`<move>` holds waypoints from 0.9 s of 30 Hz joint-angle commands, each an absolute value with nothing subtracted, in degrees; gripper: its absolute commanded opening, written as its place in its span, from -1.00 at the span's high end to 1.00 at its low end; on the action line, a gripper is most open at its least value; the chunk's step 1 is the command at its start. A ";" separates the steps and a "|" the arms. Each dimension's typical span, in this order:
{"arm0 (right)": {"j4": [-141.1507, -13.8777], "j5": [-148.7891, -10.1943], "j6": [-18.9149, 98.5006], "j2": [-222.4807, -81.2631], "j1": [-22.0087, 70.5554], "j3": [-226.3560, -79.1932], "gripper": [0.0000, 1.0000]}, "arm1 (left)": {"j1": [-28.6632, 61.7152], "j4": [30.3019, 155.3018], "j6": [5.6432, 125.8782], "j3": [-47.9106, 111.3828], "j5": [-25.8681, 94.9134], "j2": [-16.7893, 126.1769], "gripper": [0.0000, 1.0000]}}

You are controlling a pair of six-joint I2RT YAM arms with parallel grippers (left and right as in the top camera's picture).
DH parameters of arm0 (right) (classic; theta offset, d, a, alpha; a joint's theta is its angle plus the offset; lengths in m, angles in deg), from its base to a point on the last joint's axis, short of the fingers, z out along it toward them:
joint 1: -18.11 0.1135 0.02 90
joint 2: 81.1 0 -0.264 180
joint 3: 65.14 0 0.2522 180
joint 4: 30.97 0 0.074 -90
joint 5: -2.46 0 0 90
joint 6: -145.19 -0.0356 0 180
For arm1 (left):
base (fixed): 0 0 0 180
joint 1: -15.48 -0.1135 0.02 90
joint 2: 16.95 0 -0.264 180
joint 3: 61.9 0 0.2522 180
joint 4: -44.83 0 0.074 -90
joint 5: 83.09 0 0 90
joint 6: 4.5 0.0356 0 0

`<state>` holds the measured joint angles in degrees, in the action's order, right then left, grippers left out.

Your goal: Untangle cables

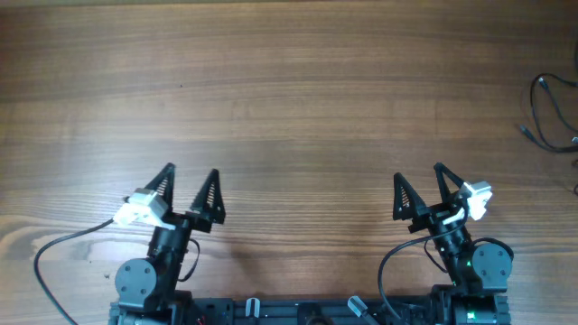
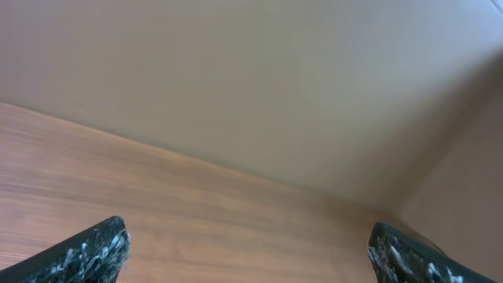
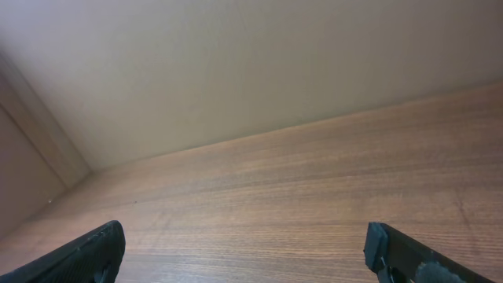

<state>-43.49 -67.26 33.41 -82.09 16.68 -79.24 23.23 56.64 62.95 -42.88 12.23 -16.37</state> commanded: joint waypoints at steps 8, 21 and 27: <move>-43.36 -68.25 34.15 -81.31 16.98 -79.30 -0.99 | 15.84 56.42 66.97 -44.15 5.15 -16.75 -1.00; -43.36 -68.22 34.15 -81.31 16.96 -79.30 -1.00 | 15.90 56.92 77.95 -47.80 6.92 -16.75 -1.00; -43.38 -68.22 34.15 -81.31 16.98 -79.30 -0.99 | 15.90 62.04 79.30 -47.80 7.05 -16.75 -1.00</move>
